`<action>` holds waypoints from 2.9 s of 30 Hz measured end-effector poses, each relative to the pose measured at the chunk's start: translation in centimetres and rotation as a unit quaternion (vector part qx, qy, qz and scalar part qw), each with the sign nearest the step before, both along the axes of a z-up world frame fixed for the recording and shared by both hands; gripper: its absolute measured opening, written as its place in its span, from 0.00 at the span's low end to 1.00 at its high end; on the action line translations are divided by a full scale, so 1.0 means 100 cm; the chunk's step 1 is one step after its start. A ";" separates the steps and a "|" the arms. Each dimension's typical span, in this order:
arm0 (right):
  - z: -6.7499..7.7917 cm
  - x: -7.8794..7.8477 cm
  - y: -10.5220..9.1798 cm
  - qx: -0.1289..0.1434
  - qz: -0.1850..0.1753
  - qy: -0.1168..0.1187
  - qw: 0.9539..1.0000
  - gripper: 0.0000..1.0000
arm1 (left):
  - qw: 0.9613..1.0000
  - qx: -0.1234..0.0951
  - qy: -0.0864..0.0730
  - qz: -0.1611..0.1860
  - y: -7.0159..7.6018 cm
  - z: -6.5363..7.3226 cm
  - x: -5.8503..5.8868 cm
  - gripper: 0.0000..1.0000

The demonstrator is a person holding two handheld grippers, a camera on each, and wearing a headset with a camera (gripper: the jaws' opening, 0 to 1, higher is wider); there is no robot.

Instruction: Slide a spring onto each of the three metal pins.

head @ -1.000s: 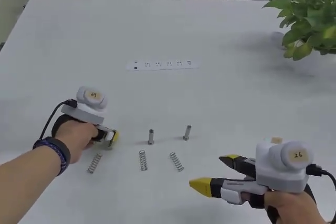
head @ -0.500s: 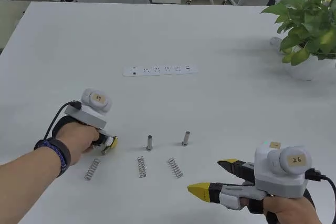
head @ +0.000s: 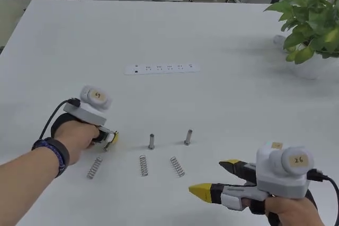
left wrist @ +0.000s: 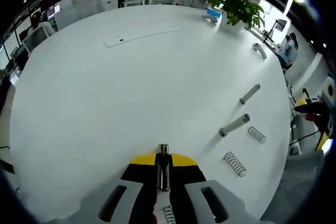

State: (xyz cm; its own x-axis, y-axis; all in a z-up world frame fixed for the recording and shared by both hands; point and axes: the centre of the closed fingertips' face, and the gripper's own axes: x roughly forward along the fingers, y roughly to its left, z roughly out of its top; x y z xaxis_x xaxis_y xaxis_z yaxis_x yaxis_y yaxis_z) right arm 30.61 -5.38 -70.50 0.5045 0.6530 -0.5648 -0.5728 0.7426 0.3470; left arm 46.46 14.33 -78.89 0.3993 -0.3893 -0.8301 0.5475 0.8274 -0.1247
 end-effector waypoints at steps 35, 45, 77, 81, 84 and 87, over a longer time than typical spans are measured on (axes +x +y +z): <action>-0.004 -0.003 0.005 0.005 0.004 0.004 1.000 0.70 | 0.998 -0.018 -0.044 0.028 0.015 0.018 -0.002 0.00; -0.005 -0.004 0.007 0.006 0.005 0.005 1.000 0.70 | 0.998 -0.020 -0.055 0.034 0.018 0.023 -0.007 0.00; -0.006 -0.005 0.008 0.007 0.007 0.006 1.000 0.70 | 0.995 0.007 -0.098 0.009 0.021 0.022 -0.020 0.00; -0.006 -0.005 0.008 0.007 0.008 0.006 1.000 0.70 | 0.995 0.005 -0.097 0.010 0.022 0.022 -0.018 0.00; -0.006 -0.005 0.009 0.007 0.008 0.006 1.000 0.70 | 0.995 0.005 -0.096 0.011 0.022 0.021 -0.018 0.00; -0.006 -0.005 0.009 0.008 0.008 0.006 1.000 0.70 | 0.995 0.005 -0.096 0.012 0.021 0.022 -0.018 0.00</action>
